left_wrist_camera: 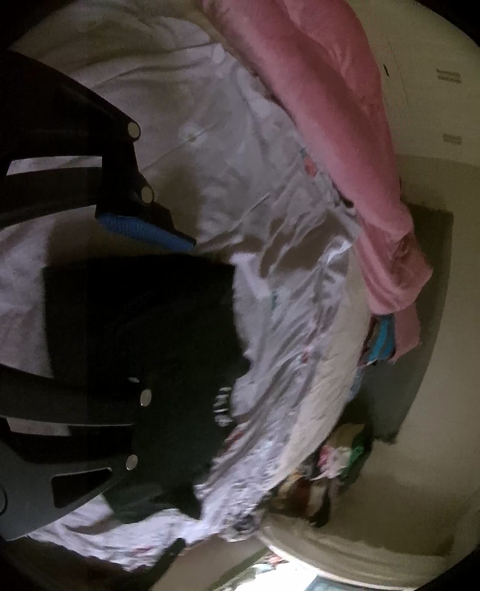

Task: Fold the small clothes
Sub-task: 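Lay the hem near the collar and open both tools, then press the folded sweatshirt flat with both open tools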

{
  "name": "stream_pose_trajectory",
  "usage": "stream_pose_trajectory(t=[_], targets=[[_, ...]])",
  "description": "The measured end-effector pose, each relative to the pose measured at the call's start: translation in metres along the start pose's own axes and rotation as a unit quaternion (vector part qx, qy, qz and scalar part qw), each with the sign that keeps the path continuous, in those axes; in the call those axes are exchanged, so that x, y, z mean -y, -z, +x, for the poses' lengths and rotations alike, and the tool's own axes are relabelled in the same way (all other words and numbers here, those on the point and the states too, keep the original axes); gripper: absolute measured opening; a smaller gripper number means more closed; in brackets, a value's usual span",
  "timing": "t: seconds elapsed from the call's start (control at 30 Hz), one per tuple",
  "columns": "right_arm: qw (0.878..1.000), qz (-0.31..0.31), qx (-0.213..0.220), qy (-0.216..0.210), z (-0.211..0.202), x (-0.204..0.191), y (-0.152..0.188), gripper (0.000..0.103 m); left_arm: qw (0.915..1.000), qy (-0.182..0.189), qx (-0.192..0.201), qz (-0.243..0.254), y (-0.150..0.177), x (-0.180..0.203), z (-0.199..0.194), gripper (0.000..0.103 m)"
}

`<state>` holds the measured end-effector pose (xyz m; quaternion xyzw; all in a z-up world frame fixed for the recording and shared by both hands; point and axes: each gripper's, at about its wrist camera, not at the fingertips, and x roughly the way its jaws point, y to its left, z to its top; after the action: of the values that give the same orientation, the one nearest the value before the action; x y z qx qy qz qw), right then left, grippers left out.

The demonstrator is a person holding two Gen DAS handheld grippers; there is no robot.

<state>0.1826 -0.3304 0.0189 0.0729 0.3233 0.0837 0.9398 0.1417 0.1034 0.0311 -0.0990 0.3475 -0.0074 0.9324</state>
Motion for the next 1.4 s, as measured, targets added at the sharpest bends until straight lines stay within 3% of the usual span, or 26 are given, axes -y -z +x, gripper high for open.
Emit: stream_pose_trajectory(t=[0.03,0.1,0.3,0.6,0.87,1.07,1.4], targets=[[1.0,-0.007,-0.005,-0.002,0.001,-0.003,0.003,0.027,0.9999,-0.002,-0.01,0.01,0.006,0.003,0.002,0.022],[1.0,-0.024,-0.017,-0.002,0.004,-0.009,0.011,0.021,0.9992,-0.002,-0.032,0.024,0.017,0.006,0.009,0.001],[0.997,-0.057,-0.052,0.004,0.025,-0.022,0.027,0.017,0.9949,-0.034,-0.082,0.048,0.032,0.005,0.04,0.001],[0.993,-0.072,-0.097,0.018,0.081,-0.023,0.033,0.017,0.989,-0.075,-0.11,0.065,0.022,0.002,0.076,0.001],[0.995,-0.033,-0.098,-0.015,0.106,-0.015,0.007,0.017,0.9891,-0.088,-0.106,0.053,-0.001,0.007,0.098,0.001],[0.995,0.0,-0.094,-0.024,0.125,-0.006,-0.014,0.016,0.9913,-0.081,-0.103,0.01,-0.02,-0.003,0.115,0.001],[0.997,0.024,-0.061,0.031,0.137,0.01,-0.04,0.016,0.9943,-0.076,-0.051,-0.054,-0.04,-0.032,0.101,0.002]])
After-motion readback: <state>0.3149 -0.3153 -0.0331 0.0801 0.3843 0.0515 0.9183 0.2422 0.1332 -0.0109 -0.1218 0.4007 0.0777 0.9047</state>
